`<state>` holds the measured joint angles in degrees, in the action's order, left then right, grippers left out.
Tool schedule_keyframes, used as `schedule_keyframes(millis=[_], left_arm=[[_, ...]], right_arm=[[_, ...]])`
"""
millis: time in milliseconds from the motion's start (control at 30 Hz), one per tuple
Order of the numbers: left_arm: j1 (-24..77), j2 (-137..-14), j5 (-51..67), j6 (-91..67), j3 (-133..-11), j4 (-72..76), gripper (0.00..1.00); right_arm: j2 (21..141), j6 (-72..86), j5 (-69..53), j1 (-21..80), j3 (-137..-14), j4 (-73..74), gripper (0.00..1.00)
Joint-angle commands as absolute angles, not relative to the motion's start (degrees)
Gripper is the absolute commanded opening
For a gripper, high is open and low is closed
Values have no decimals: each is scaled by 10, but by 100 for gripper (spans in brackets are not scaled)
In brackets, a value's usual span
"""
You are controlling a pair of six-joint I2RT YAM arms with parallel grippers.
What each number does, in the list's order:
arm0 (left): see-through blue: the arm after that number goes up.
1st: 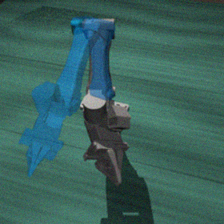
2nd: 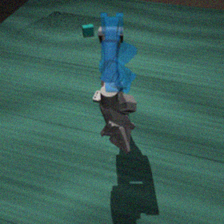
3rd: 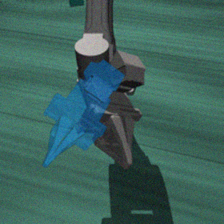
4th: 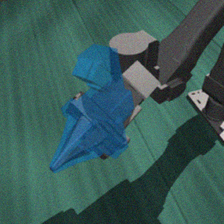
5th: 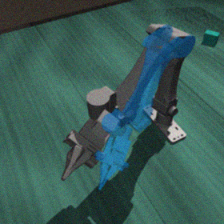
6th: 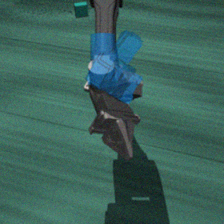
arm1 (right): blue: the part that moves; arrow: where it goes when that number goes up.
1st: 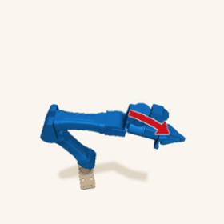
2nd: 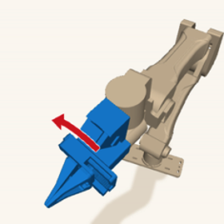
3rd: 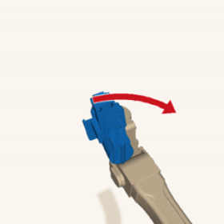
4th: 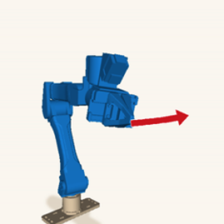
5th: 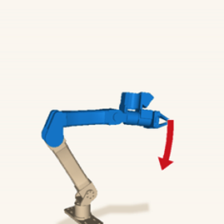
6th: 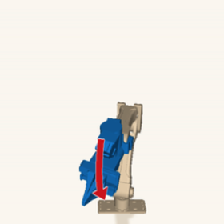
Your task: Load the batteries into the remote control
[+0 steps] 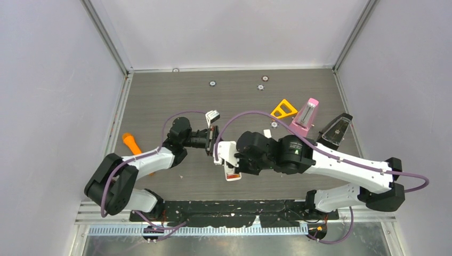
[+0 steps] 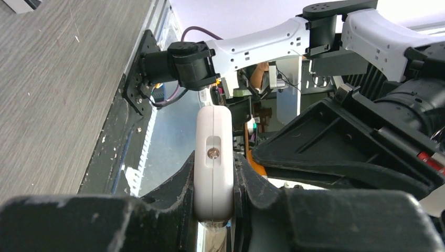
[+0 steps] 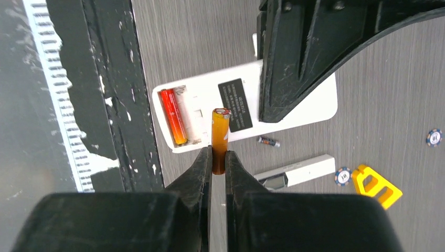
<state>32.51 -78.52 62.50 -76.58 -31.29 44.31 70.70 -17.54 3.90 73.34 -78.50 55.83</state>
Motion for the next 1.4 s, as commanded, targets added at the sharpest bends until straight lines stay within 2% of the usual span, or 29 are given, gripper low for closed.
schedule_keyframes(millis=[0, 533, 1367], left_arm=[[330, -797, 641, -788, -327, 493, 0], [332, -821, 633, -822, -326, 519, 0], [335, -827, 627, -820, -325, 519, 0]], right_arm=[[719, -185, 76, 750, -822, 596, 5], [783, -196, 90, 800, -849, 637, 5], [837, -217, 117, 811, -871, 696, 7]])
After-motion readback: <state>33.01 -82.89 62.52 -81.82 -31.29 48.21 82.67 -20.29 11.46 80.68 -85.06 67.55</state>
